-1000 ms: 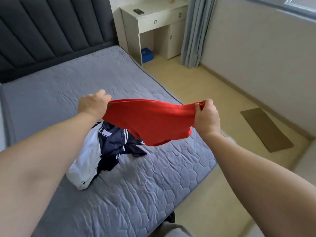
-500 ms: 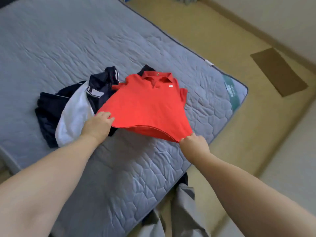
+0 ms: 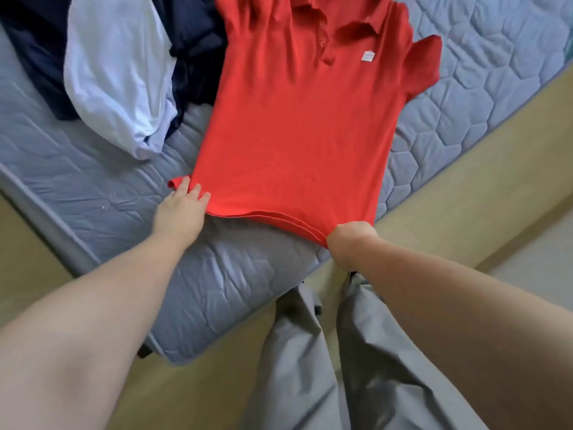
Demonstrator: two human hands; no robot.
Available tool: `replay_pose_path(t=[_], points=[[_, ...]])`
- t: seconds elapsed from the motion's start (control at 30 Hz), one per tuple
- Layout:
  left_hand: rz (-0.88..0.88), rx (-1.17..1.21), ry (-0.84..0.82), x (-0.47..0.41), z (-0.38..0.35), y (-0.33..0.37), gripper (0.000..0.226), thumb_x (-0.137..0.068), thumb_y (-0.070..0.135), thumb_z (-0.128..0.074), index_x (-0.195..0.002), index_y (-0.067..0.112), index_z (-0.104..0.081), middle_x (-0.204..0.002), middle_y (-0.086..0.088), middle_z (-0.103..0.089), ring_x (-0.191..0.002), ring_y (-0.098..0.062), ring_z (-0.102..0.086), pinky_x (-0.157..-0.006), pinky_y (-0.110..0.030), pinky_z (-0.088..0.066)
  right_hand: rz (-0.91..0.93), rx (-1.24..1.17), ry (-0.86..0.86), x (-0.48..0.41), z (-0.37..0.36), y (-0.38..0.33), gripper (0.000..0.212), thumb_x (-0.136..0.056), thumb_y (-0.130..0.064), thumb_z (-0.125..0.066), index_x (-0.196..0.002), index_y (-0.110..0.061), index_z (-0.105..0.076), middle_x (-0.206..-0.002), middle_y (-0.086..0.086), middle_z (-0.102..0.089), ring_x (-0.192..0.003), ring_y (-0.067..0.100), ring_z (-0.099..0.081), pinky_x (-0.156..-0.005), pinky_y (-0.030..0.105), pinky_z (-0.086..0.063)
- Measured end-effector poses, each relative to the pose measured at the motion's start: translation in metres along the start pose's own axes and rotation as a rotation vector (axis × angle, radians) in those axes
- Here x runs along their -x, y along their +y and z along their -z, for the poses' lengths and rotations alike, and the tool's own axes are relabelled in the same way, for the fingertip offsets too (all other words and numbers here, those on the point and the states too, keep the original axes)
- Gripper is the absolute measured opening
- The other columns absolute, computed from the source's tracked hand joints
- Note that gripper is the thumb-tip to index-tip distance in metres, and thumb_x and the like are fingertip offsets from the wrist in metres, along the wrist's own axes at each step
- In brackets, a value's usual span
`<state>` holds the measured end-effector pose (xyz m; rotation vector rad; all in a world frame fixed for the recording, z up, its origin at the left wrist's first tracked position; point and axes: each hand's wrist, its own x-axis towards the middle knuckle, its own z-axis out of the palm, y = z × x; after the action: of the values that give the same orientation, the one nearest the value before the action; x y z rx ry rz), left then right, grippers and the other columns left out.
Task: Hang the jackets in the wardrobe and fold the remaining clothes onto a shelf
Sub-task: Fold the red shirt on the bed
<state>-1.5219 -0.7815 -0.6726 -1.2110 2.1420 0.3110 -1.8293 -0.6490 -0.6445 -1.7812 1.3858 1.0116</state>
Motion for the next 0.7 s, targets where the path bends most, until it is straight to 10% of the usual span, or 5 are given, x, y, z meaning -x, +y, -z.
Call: replay_pose_path(t=[0.3,0.53,0.7], points=[[0.027,0.063,-0.043,0.055,-0.092,-0.040,0.069,-0.096,-0.005,-0.037,-0.160,0.021,-0.027,-0.169,-0.011,-0.013,-0.156,-0.030,0.001,-0.123,-0.045,-0.020,0.078,0.098,-0.294,-0.033,-0.067,-0.100,0.042,-0.097,-0.006,-0.049,-0.136,-0.016,-0.059,-0.141,0.005,-0.055,-0.127,0.031,-0.056,-0.094,0.048,-0.053],[0.152,0.003,-0.317,0.040,-0.114,-0.016,0.070,-0.103,0.007,-0.033,-0.163,0.024,-0.002,-0.170,-0.004,0.011,-0.156,-0.029,0.003,-0.125,-0.047,-0.014,0.114,-0.001,-0.095,-0.053,-0.060,-0.112,0.042,-0.097,-0.017,-0.048,-0.138,-0.016,-0.048,-0.138,0.010,-0.050,-0.125,0.031,-0.053,-0.094,0.042,-0.043],[0.314,-0.058,-0.379,0.029,-0.070,0.022,0.054,-0.100,0.013,-0.035,-0.154,0.011,-0.034,-0.161,-0.018,-0.030,-0.143,-0.037,-0.038,-0.114,-0.047,-0.035,0.015,-0.126,-0.063,-0.054,-0.012,-0.079,0.042,-0.095,-0.013,-0.047,-0.137,-0.013,-0.046,-0.133,0.012,-0.050,-0.123,0.033,-0.052,-0.095,0.045,-0.044]])
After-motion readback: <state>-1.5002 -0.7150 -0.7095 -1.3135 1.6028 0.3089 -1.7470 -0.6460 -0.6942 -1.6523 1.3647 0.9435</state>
